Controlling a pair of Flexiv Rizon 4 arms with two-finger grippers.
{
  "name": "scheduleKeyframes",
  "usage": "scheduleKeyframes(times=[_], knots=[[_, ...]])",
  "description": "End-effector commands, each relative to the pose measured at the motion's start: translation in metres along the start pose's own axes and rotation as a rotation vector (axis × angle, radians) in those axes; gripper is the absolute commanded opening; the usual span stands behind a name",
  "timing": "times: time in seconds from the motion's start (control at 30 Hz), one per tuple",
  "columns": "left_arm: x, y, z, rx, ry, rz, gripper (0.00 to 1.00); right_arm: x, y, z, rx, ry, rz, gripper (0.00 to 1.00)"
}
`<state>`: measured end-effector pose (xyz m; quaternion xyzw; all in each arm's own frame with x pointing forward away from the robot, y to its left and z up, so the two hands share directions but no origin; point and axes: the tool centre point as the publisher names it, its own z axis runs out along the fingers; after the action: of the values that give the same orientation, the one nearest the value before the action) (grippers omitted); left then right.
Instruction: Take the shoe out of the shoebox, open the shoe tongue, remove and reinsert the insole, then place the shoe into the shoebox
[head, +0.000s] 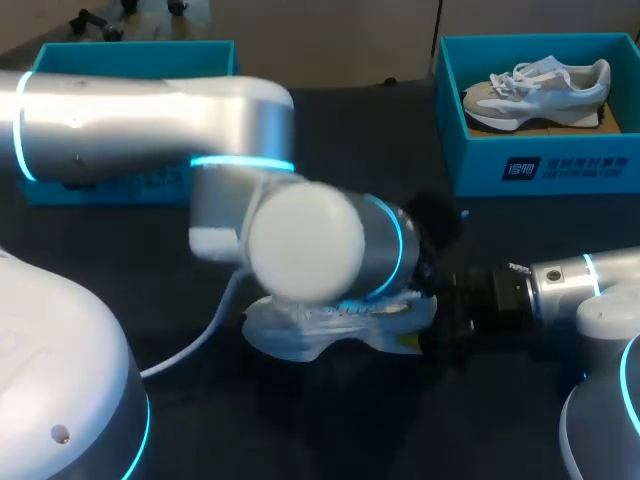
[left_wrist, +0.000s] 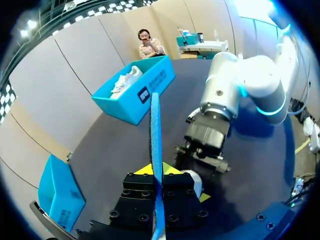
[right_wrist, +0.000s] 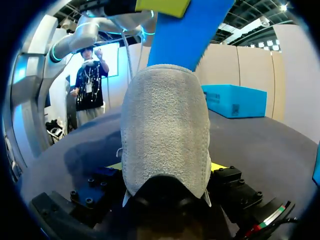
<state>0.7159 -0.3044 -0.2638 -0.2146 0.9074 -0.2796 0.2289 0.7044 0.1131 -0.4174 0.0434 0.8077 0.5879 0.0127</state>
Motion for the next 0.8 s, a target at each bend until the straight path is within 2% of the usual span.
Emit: scheduleKeyframes(times=[0.03, 0.3, 0.5, 0.67, 0.8], knots=[[-0.009, -0.014, -0.007, -0.042, 0.071, -0.018, 0.00, 0.000, 0.001, 0.001, 0.003, -0.002, 0.000, 0.00], [-0.012, -0.034, -0.017, -0.083, 0.207, -0.094, 0.00, 0.000, 0.001, 0.001, 0.003, -0.002, 0.000, 0.00], [-0.020, -0.047, -0.035, -0.025, 0.353, -0.150, 0.00, 0.000, 0.001, 0.001, 0.003, -0.002, 0.000, 0.00], [-0.020, -0.059, -0.051, -0.015, 0.464, -0.166, 0.00, 0.000, 0.001, 0.001, 0.003, -0.002, 0.000, 0.00], [-0.022, -0.070, -0.074, 0.013, 0.540, -0.169, 0.00, 0.000, 0.001, 0.001, 0.003, -0.002, 0.000, 0.00]])
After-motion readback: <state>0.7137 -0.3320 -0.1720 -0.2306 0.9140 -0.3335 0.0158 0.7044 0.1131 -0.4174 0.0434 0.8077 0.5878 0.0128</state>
